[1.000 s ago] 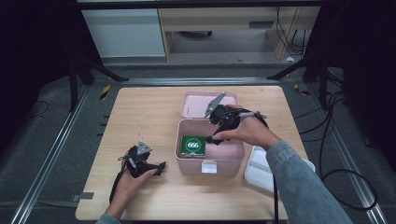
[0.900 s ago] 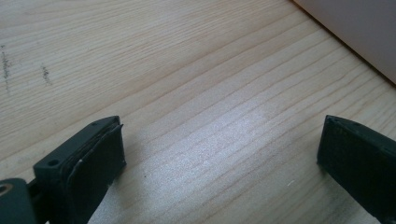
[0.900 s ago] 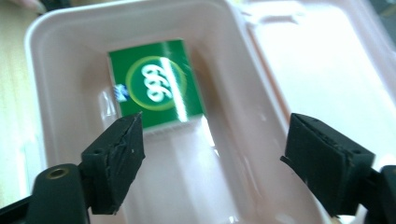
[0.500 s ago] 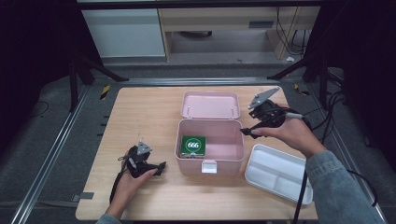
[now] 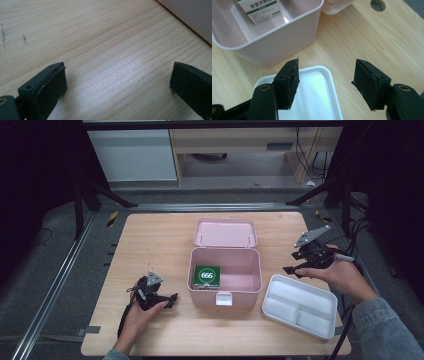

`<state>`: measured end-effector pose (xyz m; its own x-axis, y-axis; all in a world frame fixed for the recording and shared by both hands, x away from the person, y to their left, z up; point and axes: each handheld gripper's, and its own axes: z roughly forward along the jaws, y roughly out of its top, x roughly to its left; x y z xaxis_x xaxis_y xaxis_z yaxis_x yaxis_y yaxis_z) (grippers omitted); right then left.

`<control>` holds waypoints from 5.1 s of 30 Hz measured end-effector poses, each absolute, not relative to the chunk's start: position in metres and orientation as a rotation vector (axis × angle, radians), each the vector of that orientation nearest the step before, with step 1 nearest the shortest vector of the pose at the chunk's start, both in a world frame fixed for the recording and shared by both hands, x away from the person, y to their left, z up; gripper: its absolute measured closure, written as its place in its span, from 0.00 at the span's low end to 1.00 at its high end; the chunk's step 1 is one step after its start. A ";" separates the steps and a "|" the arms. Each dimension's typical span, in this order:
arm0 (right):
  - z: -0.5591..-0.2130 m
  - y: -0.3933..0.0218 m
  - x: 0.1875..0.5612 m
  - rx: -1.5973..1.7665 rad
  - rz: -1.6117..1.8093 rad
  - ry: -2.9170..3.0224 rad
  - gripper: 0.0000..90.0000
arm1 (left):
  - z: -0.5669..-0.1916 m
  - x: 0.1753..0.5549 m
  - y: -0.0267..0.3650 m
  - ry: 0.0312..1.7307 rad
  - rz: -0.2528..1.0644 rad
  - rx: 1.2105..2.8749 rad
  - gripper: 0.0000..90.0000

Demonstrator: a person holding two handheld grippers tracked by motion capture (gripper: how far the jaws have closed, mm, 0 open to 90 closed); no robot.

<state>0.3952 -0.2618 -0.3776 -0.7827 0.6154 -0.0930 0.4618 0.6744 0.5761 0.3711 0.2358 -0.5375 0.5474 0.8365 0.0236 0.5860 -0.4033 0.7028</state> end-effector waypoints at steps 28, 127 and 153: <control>-0.447 -0.267 0.369 0.803 0.582 2.862 0.80 | -0.538 0.371 0.236 1.142 0.501 2.133 0.00; -0.314 -0.200 0.421 0.430 0.724 2.765 1.00 | -0.538 0.371 0.235 1.142 0.503 2.130 0.00; -0.323 -0.055 0.441 0.098 0.593 2.883 1.00 | -0.538 0.371 0.236 1.143 0.500 2.133 0.00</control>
